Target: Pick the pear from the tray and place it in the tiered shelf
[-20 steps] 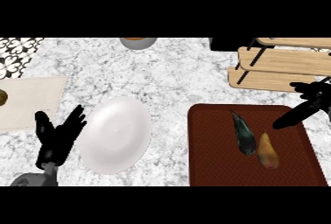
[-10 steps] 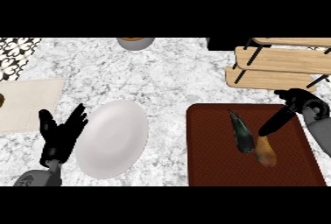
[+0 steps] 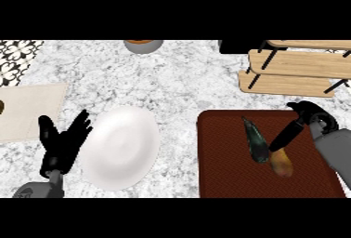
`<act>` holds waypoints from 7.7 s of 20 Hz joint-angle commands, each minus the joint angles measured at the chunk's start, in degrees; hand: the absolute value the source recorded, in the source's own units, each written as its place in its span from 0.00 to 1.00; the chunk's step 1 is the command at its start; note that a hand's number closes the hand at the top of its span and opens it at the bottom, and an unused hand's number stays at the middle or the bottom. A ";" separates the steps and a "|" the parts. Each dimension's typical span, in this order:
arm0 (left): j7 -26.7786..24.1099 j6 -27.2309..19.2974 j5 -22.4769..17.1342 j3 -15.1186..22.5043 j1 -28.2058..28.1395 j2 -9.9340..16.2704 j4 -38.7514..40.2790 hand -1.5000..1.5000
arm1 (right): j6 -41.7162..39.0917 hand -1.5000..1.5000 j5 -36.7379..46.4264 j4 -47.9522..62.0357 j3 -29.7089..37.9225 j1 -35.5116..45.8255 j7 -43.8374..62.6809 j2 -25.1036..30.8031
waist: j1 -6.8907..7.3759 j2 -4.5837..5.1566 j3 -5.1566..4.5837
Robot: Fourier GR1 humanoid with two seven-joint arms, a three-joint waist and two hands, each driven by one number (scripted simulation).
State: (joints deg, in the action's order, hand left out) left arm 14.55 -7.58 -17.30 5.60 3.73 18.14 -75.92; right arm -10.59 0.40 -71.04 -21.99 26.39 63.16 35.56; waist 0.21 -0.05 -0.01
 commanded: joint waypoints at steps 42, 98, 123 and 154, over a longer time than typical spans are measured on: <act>0.38 4.52 4.72 -5.42 -1.97 -4.11 -0.34 0.50 | -2.45 1.00 20.56 4.51 4.17 -8.36 -16.65 -14.98 | -0.33 -0.09 0.01; 6.33 4.77 7.53 -7.11 0.11 -6.24 -4.81 0.50 | -8.13 1.00 22.34 16.69 31.02 32.94 -49.75 12.09 | 1.40 0.41 0.03; 3.51 7.32 8.82 -8.90 1.15 -6.28 -1.02 0.50 | 0.53 1.00 35.62 42.98 28.24 45.07 -69.28 10.02 | 1.11 0.41 0.01; 2.67 7.58 10.13 -9.08 0.46 -6.89 -1.22 0.50 | 16.16 0.00 10.24 54.14 60.03 44.21 -61.22 23.73 | 1.04 0.75 0.12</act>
State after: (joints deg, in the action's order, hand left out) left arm 16.86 -0.26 -7.37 -3.08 3.41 10.51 -77.77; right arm 4.54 13.01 -18.57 34.83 73.25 3.09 56.37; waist 1.47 0.61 0.07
